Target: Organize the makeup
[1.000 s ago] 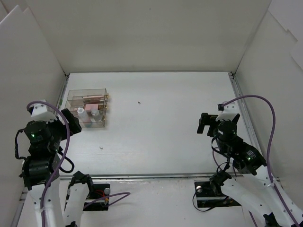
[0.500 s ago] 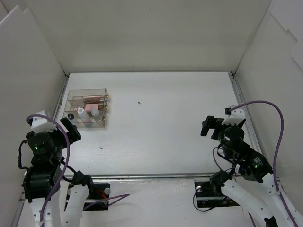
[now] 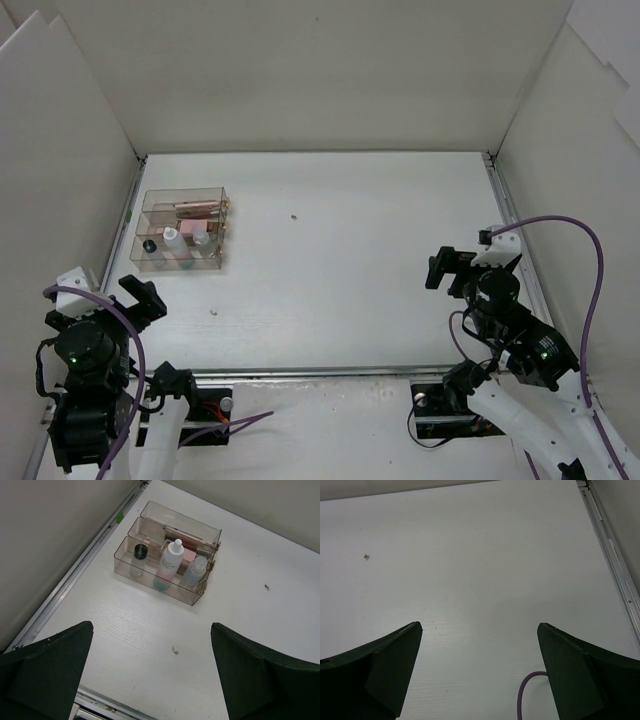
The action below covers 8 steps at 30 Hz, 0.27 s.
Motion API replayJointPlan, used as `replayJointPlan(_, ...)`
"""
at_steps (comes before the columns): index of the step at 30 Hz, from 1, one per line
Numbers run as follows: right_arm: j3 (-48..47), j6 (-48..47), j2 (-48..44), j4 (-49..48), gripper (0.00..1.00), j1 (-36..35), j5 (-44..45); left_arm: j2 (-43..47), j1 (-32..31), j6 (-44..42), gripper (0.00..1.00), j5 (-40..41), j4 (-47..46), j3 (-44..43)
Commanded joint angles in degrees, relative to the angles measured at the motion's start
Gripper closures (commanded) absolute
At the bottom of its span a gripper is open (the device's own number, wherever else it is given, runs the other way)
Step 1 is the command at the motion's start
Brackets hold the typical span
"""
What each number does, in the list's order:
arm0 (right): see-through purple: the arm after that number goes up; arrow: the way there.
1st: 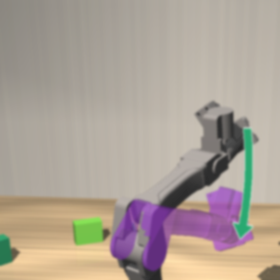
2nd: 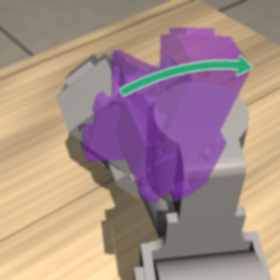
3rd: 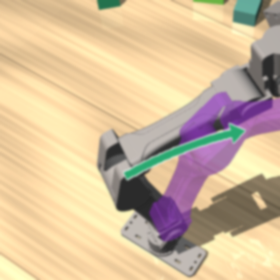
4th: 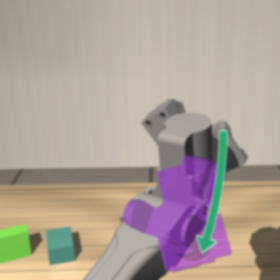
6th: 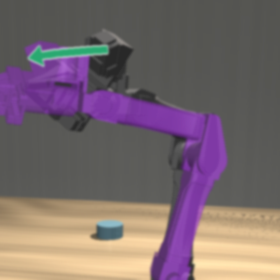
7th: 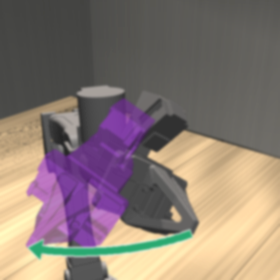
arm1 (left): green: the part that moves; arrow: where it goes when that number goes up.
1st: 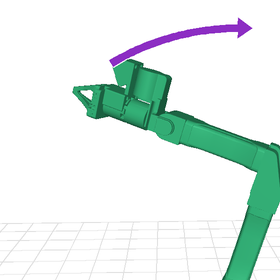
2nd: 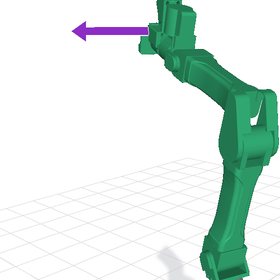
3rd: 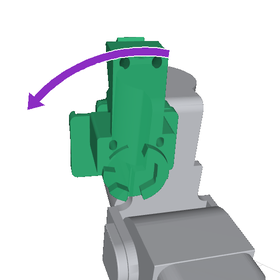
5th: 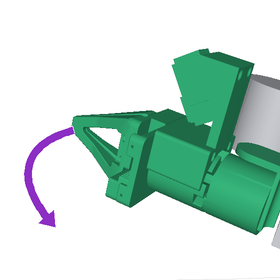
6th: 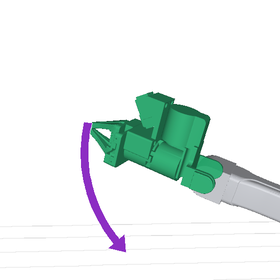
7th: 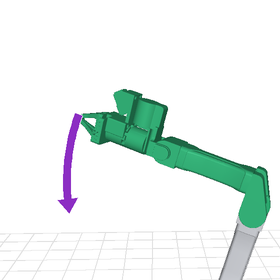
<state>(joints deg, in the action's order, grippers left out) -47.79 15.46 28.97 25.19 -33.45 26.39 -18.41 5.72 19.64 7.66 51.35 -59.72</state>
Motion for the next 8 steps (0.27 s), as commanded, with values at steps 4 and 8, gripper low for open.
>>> replayJointPlan(4, -0.64, 0.97, 0.38, -1.90, 0.02, -0.12, 0.86, -0.83, -0.27, 0.58, 0.00, 1.13, -1.69, -0.31)
replayJointPlan(8, -0.81, 0.97, 0.39, -1.72, 0.02, -0.21, 0.59, -0.83, -0.27, 0.66, 0.01, 1.22, -1.34, -0.57)
